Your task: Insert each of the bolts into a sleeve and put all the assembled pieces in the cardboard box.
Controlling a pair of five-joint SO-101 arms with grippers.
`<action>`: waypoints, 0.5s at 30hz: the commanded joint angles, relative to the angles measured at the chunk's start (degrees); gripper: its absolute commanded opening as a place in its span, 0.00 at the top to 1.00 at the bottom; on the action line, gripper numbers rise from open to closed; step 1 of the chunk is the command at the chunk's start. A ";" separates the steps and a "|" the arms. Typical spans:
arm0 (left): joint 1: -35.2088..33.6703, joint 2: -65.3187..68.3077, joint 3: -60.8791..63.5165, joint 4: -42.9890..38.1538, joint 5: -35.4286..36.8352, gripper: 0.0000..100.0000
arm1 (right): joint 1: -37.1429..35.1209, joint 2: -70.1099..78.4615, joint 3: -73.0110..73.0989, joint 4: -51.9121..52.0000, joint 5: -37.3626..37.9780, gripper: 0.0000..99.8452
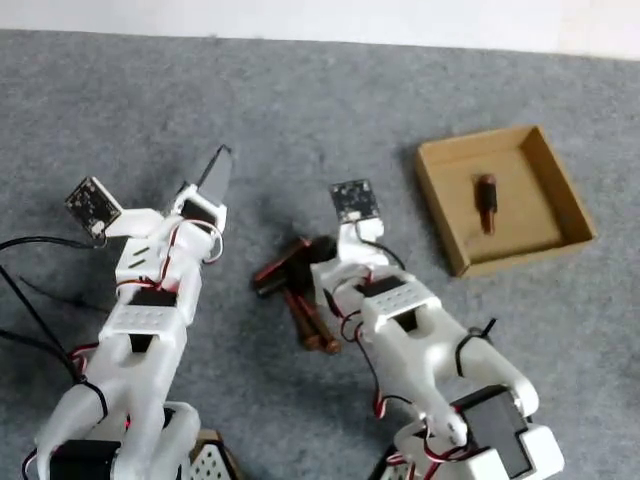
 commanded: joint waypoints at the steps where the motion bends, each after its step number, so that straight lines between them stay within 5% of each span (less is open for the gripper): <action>1: -0.31 -0.31 -3.03 0.00 0.62 0.69 | 3.56 -0.40 -1.80 -0.84 -0.35 0.75; 15: -0.31 -0.31 -3.03 0.00 0.62 0.69 | 4.53 -0.57 -2.24 -0.92 -0.09 0.75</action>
